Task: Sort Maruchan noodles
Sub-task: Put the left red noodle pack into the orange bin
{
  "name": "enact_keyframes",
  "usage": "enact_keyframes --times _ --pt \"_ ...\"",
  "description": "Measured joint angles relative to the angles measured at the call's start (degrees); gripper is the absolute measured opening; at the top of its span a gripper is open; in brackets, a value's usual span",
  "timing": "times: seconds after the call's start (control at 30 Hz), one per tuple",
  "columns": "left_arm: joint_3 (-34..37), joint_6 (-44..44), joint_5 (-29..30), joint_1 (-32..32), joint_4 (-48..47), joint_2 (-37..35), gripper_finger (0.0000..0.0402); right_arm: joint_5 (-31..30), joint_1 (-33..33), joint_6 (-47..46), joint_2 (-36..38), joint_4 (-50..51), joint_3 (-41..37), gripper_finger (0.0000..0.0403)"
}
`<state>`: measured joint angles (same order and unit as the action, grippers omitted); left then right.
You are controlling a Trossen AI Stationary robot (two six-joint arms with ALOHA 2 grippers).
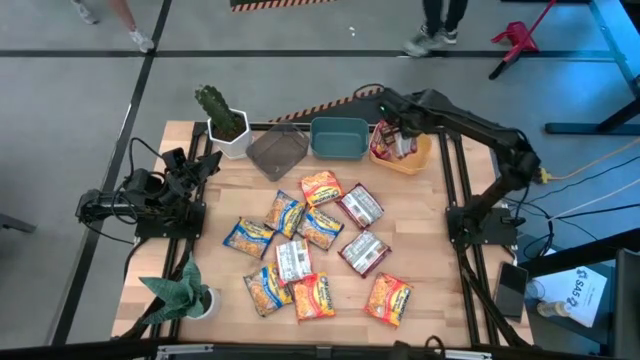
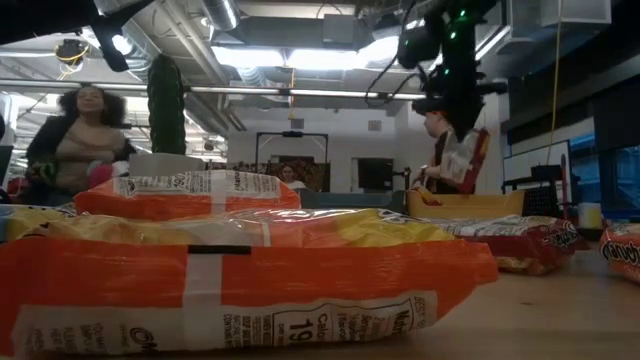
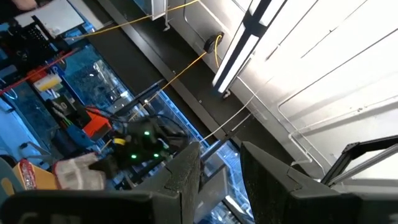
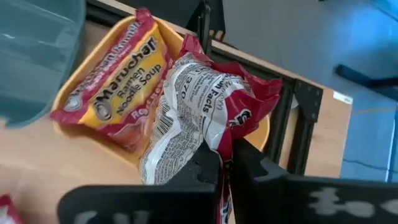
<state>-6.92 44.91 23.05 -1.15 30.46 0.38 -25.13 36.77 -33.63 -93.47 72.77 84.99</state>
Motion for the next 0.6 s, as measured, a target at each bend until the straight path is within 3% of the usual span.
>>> enact_keyframes --times 0.6 --pt "0.0 0.02 0.0 0.0 0.0 0.0 0.011 -0.79 1.29 -7.97 -8.76 0.18 0.0 0.0"
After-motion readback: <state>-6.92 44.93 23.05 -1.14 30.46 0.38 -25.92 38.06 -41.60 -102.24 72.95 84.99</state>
